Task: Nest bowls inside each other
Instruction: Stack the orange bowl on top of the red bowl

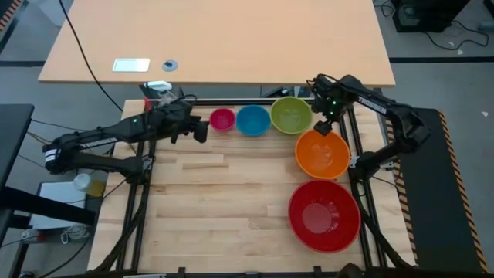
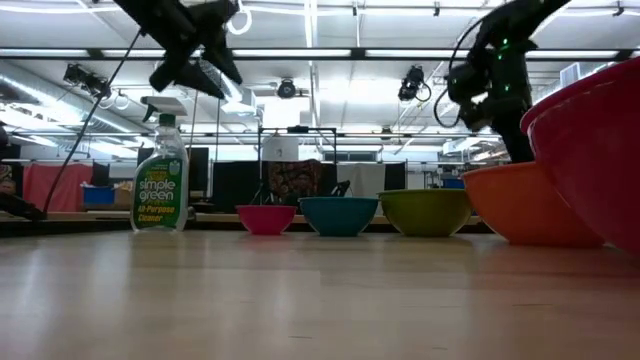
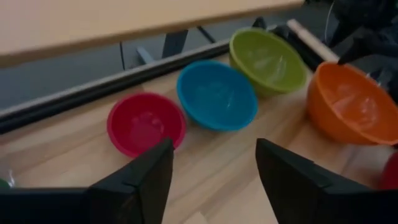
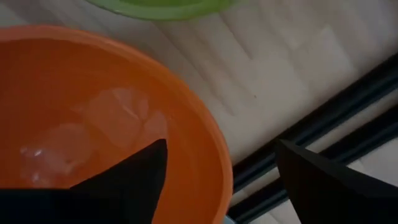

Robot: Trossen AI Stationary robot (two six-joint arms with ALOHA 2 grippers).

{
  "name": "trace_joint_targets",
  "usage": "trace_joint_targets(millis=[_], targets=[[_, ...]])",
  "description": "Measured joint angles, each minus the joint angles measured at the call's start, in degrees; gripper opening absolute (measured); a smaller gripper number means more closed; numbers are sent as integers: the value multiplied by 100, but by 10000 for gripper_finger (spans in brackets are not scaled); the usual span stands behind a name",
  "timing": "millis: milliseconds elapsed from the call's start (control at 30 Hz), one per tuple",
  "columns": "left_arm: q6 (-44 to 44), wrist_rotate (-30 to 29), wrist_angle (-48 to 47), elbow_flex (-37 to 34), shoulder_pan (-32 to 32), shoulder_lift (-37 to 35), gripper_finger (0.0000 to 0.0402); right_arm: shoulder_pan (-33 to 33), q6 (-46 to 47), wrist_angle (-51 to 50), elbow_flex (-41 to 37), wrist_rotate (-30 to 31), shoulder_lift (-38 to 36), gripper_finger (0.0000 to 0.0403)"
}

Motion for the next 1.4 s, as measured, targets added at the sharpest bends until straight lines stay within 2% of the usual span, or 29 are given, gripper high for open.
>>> trace_joint_targets(millis=[167,367,633,833,1133,1233,1400], targets=[[87,592,-40,-2,331,275,231,2,-134,256,-377,67,286,265],[551,613,-6,-4,364,285,220,7,-277,606,-802,195,342,194],[572,601,109,-4,362,242,208,11,-267,900,-1239,271,336,89],[564,661,346,-4,362,242,208,16,-307,621,-1151,-103,287,34],[458,704,865,-4,362,242,208,17,-114,326,-581,-230,-216,20],[458,704,1023,-4,362,242,208,79,-78,185,-301,-725,-398,20],[457,704,1156,-4,351,242,208,263,-63,157,141,-1887,-732,21]])
